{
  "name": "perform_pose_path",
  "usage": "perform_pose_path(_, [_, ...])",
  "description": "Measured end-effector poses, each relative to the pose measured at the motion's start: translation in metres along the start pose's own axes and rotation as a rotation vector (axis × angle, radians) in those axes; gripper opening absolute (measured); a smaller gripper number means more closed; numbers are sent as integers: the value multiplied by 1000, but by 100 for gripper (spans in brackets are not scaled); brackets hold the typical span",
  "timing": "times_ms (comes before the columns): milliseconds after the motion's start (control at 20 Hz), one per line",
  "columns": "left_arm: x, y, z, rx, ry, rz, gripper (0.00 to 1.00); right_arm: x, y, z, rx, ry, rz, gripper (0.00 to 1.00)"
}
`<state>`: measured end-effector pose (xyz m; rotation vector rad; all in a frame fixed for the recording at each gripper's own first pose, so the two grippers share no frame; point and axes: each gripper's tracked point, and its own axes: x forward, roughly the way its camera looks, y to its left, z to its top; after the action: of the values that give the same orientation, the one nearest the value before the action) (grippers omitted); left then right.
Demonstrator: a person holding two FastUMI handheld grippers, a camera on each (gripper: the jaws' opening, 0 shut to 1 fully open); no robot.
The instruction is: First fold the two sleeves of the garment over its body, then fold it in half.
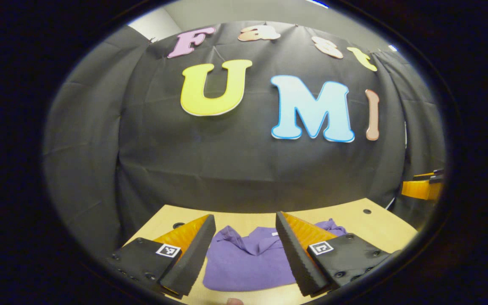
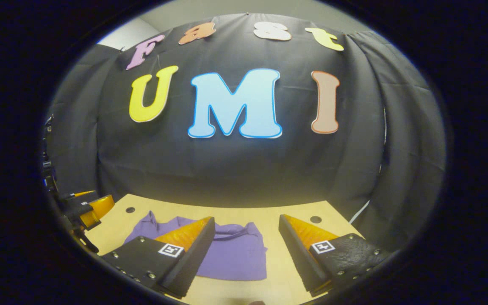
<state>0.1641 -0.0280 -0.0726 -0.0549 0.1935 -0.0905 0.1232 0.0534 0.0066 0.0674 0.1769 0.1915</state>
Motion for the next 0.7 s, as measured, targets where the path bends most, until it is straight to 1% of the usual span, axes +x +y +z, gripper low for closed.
perform_pose_path(150, [-40, -9, 24, -4, -66, -28, 95, -40, 2, 14, -14, -55, -25, 93])
perform_pose_path(250, [-66, -14, 31, -3, -85, -37, 94, -61, 6, 19, -14, -84, -19, 93])
perform_pose_path(350, [-90, -21, 39, -1, -104, -41, 94, -76, 7, 15, 3, -94, -9, 93])
perform_pose_path(400, [-101, -24, 42, 5, -115, -38, 94, -83, 6, 14, 5, -100, -3, 89])
perform_pose_path(450, [-112, -25, 45, 8, -124, -32, 94, -89, 4, 13, 0, -108, -4, 89])
perform_pose_path(500, [-124, -29, 47, 9, -132, -28, 94, -95, -2, 11, -15, -118, -12, 89])
perform_pose_path(550, [-134, -31, 49, 7, -135, -20, 94, -101, -8, 10, -39, -120, -27, 92])
perform_pose_path(700, [-159, -41, 46, -8, -130, -2, 94, -121, -21, 8, -130, -143, -52, 92])
